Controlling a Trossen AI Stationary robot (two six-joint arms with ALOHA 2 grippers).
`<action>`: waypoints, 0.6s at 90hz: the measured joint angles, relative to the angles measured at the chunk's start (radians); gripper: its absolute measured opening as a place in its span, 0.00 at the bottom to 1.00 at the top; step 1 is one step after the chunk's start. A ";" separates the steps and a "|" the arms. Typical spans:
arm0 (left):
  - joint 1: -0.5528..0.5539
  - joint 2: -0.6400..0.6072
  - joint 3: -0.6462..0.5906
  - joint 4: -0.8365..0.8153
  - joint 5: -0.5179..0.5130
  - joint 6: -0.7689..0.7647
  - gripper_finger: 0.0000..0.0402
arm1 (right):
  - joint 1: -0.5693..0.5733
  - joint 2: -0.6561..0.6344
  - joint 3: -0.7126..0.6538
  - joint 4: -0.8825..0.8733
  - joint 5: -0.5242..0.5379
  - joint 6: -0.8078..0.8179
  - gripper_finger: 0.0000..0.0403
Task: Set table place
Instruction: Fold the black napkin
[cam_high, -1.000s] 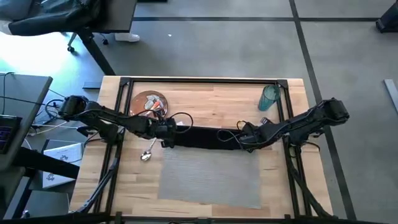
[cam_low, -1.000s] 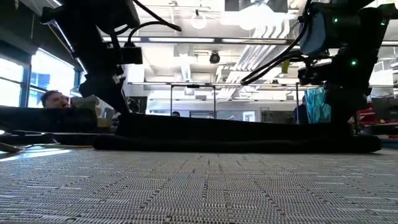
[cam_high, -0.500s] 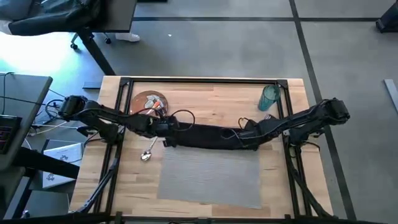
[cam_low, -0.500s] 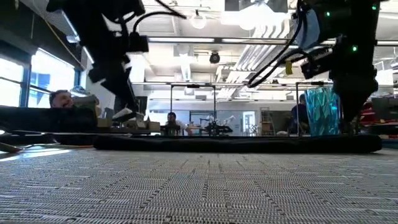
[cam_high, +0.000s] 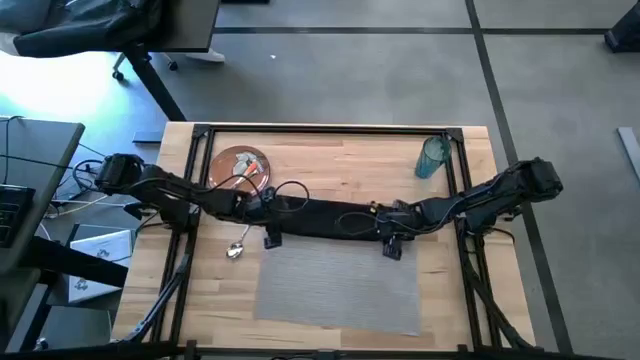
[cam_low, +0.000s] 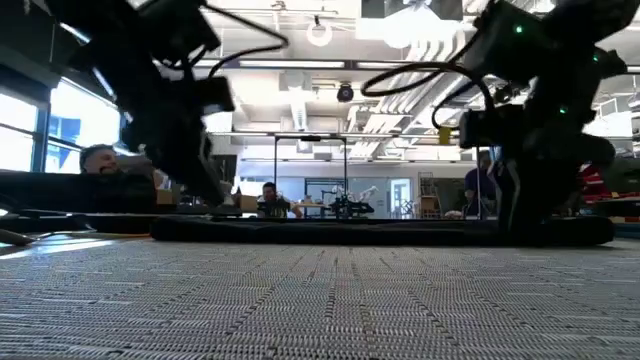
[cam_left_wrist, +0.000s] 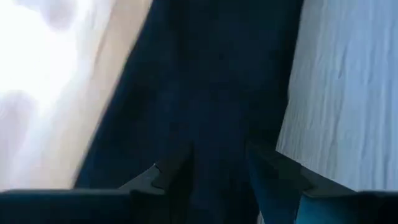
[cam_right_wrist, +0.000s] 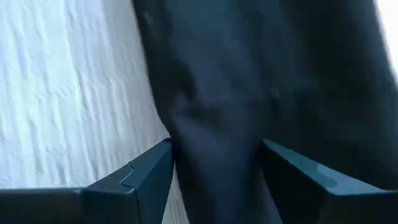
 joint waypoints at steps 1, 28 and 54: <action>0.000 0.000 -0.006 0.000 0.000 -0.006 0.33 | 0.003 -0.001 -0.003 0.000 0.000 0.004 0.55; -0.001 -0.003 -0.141 0.043 -0.034 -0.177 0.32 | 0.047 -0.001 -0.015 -0.023 0.027 0.038 0.55; -0.001 -0.014 -0.140 0.032 -0.031 -0.185 0.32 | 0.048 0.004 0.060 -0.210 -0.014 0.045 0.55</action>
